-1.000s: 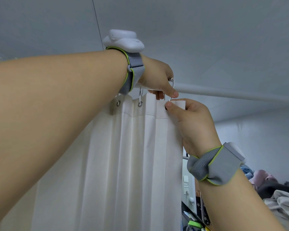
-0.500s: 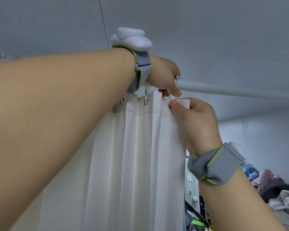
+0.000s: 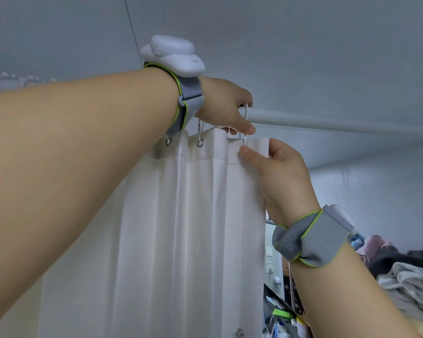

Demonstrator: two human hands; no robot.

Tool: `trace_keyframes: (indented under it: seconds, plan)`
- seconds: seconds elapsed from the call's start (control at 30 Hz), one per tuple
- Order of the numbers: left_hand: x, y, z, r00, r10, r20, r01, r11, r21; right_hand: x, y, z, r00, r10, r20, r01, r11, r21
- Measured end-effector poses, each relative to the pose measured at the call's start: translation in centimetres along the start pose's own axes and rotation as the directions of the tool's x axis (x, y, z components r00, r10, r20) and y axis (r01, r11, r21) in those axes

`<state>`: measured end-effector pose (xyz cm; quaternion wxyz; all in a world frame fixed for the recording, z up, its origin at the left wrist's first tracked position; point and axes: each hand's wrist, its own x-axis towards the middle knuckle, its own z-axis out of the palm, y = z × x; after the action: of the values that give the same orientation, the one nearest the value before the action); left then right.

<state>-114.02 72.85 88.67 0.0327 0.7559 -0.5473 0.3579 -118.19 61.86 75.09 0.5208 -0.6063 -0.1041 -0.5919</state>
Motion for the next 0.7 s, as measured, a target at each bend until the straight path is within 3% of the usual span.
trace_keyframes:
  seconds: [0.1, 0.2, 0.3, 0.47, 0.53, 0.6, 0.7]
  plan:
    - [-0.4, 0.3, 0.8, 0.99, -0.004, -0.138, 0.024, 0.989, 0.145, -0.7, 0.3, 0.3, 0.997, 0.045, 0.061, -0.041, 0.997, -0.066]
    - [-0.8, 0.3, 1.1, 0.949, 0.051, -0.31, -0.042, 0.998, 0.037, -1.9, 0.1, 0.9, 0.978, 0.122, 0.169, -0.11, 0.99, -0.084]
    - [-1.9, -0.1, 1.1, 0.9, 0.087, -0.427, -0.117, 0.992, -0.045, -3.6, 0.0, 2.9, 0.963, 0.079, 0.259, -0.047, 0.991, -0.128]
    - [-7.2, -3.1, 1.7, 0.876, 0.027, -0.482, -0.002, 0.999, 0.052, -5.8, 0.2, 10.1, 0.925, -0.028, 0.38, 0.096, 0.982, -0.162]
    - [-10.4, -4.3, 2.2, 0.806, 0.0, -0.592, 0.069, 0.993, 0.095, -6.2, 0.5, 12.1, 0.931, -0.047, 0.361, 0.101, 0.986, -0.135]
    - [-15.5, -6.1, 2.4, 0.693, -0.069, -0.718, 0.215, 0.97, 0.114, -7.0, 0.7, 15.1, 0.925, -0.076, 0.371, 0.113, 0.991, -0.078]
    - [-23.3, -9.6, 3.3, 0.501, -0.293, -0.814, 0.538, 0.842, 0.028, -8.9, 0.6, 20.0, 0.905, -0.079, 0.418, 0.099, 0.995, -0.027]
